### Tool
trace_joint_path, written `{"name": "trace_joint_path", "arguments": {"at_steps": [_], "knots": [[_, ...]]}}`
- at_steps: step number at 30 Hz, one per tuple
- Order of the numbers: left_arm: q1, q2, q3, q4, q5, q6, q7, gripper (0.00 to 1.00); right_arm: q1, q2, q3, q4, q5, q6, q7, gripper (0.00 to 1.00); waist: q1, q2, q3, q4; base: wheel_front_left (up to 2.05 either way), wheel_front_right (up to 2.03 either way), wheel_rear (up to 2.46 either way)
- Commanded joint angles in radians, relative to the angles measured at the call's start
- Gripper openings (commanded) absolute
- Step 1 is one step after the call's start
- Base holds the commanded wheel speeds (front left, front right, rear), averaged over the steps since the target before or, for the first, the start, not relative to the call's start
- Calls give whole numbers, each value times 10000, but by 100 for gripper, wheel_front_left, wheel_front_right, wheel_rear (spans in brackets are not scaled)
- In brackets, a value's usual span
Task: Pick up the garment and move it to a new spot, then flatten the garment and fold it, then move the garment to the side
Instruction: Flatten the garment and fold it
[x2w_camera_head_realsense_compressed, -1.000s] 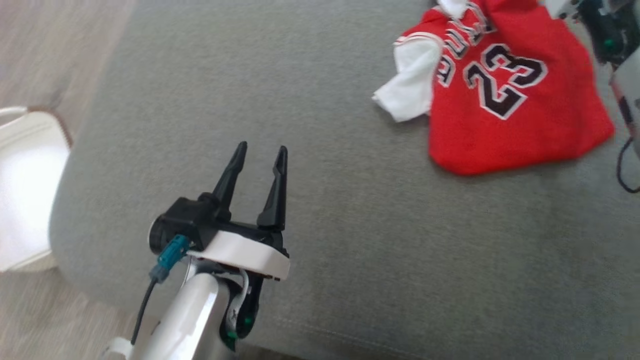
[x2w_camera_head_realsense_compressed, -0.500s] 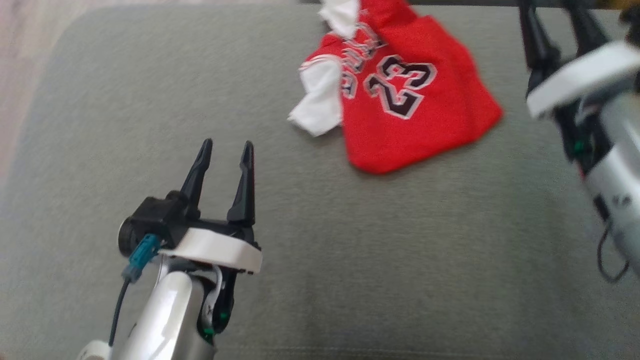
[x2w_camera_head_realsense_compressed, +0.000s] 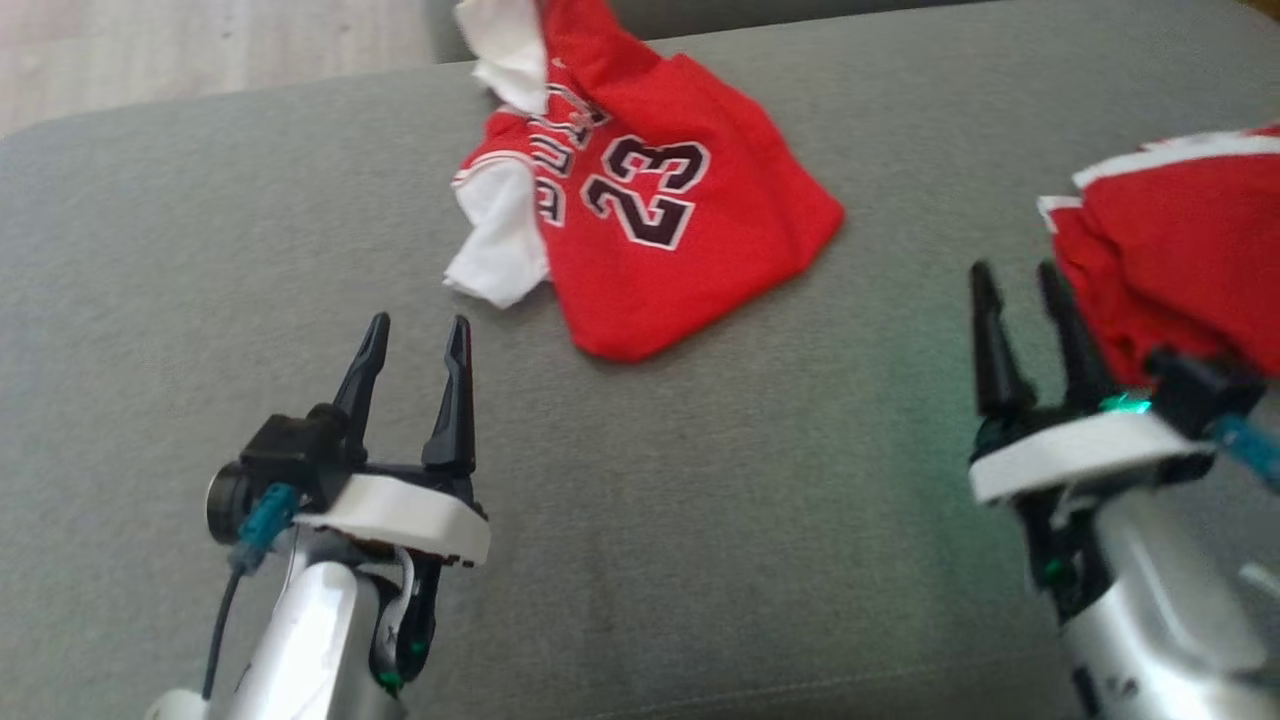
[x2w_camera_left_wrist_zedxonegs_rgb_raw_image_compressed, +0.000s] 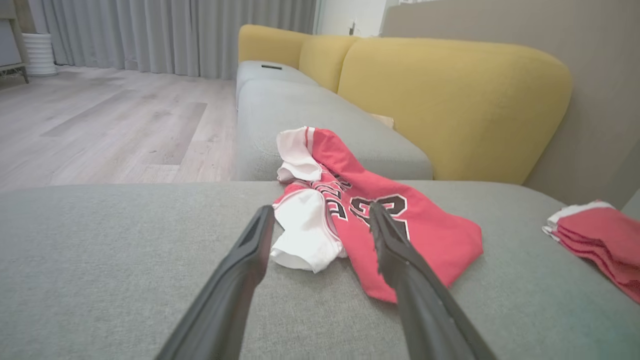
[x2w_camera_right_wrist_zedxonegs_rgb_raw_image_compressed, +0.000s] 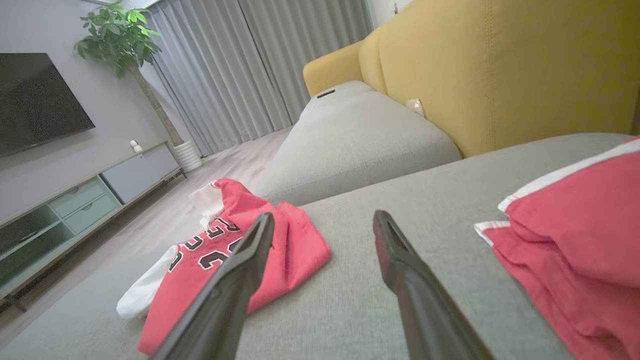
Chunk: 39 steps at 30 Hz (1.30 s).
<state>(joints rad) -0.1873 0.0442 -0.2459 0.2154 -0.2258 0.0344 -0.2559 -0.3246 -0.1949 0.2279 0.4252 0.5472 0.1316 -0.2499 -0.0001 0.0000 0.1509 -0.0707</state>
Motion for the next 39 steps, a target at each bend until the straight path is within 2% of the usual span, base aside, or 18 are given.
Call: {"name": "trace_joint_path", "arguments": {"at_steps": [1,8,14,20,25,27,33,39], "knots": [[-405,60,379,-144,147,-3,-59,100,-165,91,71,-511,-206,-9,-114,100,1,0,64,-263,0,0,0],[-1365,249,620,1898,836,-24,-59,100,306,686,-73,-1400,-900,-9,338,100,1,0,407,-1013,0,0,0],[-2962,706,535,4126,1345,65,-59,100,379,860,-99,-1883,-1031,-9,614,100,1,0,898,-1468,0,0,0],[-4305,1324,280,6123,1982,392,89,100,314,961,-12,-2059,-1028,-9,696,100,1,0,1290,-1900,0,0,0],[-4979,1516,207,7551,1946,214,135,100,289,995,-51,-2027,-1012,-9,660,100,1,0,1407,-2096,0,0,0],[-5165,1487,180,8021,1846,45,106,0,305,1000,-84,-1989,-1022,-9,648,100,1,0,1370,-2089,0,0,0],[-5213,1411,284,7846,1639,172,-43,0,301,1021,-132,-1972,-1095,-9,687,100,1,0,1179,-1884,0,0,0],[-4391,1508,712,5533,1412,617,-55,0,441,991,-171,-1966,-1157,-9,756,100,1,0,875,-1460,0,0,0]]}}
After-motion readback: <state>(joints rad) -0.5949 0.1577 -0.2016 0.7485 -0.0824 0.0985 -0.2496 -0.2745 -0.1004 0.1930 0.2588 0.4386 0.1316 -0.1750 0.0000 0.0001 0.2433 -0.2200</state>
